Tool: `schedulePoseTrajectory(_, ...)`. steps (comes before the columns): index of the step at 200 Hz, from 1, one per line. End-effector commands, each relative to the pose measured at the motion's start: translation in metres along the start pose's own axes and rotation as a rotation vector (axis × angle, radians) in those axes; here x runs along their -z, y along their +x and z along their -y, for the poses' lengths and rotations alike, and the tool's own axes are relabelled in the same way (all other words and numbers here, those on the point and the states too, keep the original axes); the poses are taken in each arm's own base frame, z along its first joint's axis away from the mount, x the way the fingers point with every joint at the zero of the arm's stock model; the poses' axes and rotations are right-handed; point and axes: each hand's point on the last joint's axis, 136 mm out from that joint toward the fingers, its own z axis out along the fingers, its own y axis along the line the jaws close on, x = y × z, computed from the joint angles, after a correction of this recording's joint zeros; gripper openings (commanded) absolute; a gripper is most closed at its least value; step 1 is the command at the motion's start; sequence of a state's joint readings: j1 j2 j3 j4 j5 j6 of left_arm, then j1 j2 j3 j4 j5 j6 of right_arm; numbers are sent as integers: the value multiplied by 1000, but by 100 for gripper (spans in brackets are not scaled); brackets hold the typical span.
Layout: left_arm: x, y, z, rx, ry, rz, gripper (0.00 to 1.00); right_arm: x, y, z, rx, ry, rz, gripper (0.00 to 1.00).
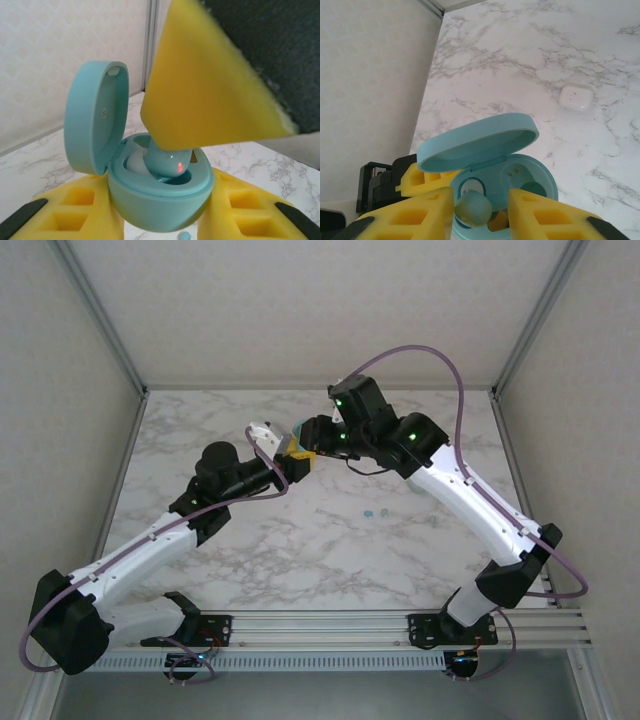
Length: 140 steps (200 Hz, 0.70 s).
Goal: Insert the wireless bluetooth earbuds into the charging case
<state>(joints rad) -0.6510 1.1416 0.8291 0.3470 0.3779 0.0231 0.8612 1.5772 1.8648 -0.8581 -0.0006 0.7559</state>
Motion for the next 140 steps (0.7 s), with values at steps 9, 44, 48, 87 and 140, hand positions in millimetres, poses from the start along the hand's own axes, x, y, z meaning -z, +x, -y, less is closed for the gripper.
schedulePoseTrajectory(9,0,-14,3,-28,1,41,26,-5,3,-10,0,-16,-23,34)
schedulePoseTrajectory(44,0,-14,4,-29,2,37,26,-9,4,-8,12,11,-34,31)
schedulePoseTrajectory(48,0,-14,3,-27,2,37,26,-10,4,-8,12,13,-36,31)
schedulePoseTrajectory(87,-1,-13,3,-31,-2,34,26,-15,9,-9,11,14,-55,30)
schedulePoseTrajectory(140,-1,-15,3,-33,-8,38,26,-15,10,-7,31,35,-53,23)
